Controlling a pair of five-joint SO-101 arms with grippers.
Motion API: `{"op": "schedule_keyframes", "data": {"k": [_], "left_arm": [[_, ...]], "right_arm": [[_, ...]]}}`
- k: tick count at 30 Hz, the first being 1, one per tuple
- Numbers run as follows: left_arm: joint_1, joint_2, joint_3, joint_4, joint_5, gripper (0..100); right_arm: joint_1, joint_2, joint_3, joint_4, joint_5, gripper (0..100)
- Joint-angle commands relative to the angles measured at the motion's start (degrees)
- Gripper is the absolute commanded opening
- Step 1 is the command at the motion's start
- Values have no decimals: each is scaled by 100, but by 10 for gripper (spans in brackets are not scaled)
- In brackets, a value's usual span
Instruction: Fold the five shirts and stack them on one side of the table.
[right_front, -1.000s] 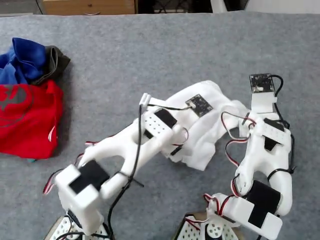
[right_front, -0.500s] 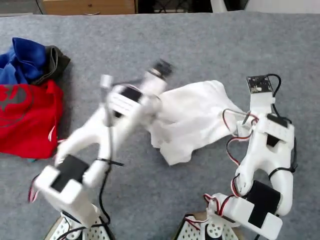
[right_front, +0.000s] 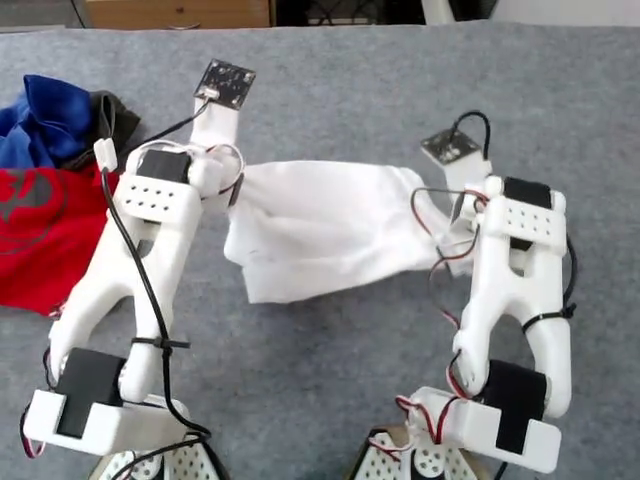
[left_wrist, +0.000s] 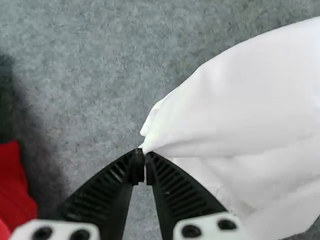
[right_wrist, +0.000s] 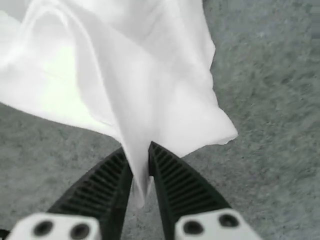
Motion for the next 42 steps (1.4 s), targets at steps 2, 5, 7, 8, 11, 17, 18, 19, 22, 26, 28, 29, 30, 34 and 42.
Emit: {"op": "schedule_keyframes", "data": {"k": [2,5,7,8,11,17,18,19,22,26,28,29,30,34,42], "left_arm": [[-101,18,92,290,-26,60],[-127,35,110,527,-18,128],[-321,18,92,545,-18,130],[-418,18,84,545,-18,133],[-769,18,-127,835,-53,134],[-1033,18,-980,1837,-273,134],[-1007,18,-1147,2084,-404,134],[-963,18,-1279,2338,-501,134],[-479,18,-1385,2927,-642,134],[418,9,-1112,3156,-677,132],[813,9,-787,2919,-677,131],[980,9,-593,2760,-677,131],[1138,9,-418,2585,-677,131],[1666,18,312,1943,-695,133],[2079,53,1015,914,-404,130]], "right_arm": [[-62,-154,163,-774,-97,14],[-53,-154,848,-1600,-105,14],[-53,-154,1341,-2119,-123,14],[-53,-154,1587,-2365,-141,14],[-53,-154,2193,-3103,-185,14],[211,-145,2457,-3684,-703,14],[290,-145,2431,-3701,-782,14],[352,-145,2431,-3701,-862,14],[404,-145,2431,-3710,-993,14],[413,-145,2448,-3780,-1002,14],[413,-145,2448,-3780,-1002,14],[413,-145,2448,-3780,-1002,14],[413,-145,2448,-3789,-1002,14],[422,-136,2448,-3789,-1002,14],[413,-92,2440,-3789,-993,14]]}}
